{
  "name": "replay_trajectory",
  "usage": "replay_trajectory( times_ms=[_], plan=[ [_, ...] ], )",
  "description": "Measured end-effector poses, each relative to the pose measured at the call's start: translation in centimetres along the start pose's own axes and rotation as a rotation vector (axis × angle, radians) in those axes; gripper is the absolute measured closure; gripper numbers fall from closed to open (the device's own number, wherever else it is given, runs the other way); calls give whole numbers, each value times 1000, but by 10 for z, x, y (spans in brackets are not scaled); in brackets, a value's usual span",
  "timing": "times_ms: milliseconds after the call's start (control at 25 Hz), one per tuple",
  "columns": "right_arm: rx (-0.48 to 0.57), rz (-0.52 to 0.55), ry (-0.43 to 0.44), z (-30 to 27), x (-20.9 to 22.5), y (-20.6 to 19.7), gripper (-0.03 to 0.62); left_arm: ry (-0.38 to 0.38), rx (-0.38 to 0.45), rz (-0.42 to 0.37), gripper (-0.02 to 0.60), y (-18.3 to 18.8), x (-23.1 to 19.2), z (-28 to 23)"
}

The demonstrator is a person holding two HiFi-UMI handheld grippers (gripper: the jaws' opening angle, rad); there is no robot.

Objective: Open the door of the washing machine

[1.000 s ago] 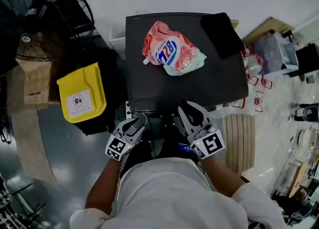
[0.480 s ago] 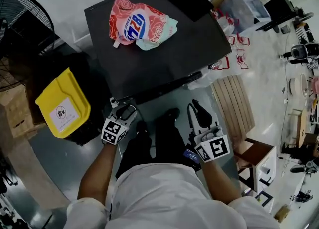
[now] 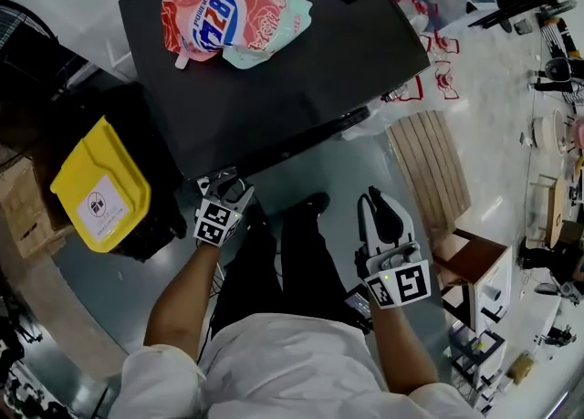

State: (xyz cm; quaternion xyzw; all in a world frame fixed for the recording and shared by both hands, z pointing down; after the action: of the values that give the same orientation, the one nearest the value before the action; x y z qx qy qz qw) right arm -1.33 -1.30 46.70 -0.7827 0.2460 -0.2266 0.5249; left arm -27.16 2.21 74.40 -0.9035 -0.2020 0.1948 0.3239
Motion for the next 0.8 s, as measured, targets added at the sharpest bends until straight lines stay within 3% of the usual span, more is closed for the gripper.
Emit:
replay_trajectory(
  times_ms=[280,400,800],
  plan=[
    [-35,-24,-50,1,16,-27,520,-17,-78,-70,414,-14,-9,-44],
    [-34,-26,-42,5,20,-30,520,0,-108,-66,419,-18,-9,-42],
    [-42,-16,-82,22,36,-34,520,48,-98,-40,502,-11,-6,-45]
  ],
)
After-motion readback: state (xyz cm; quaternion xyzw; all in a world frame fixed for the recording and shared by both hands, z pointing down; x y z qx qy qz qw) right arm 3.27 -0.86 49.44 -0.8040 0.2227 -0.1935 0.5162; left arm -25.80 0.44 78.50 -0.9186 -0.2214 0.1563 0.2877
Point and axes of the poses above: the fingertips, and each gripper's own axes: z backward along the fingers, x to its right, y out of its top, the point moved 5 cm from there along z, backward along the fingers, and after that the axes turned 7 degrees about -x, right-handed, at the moved point
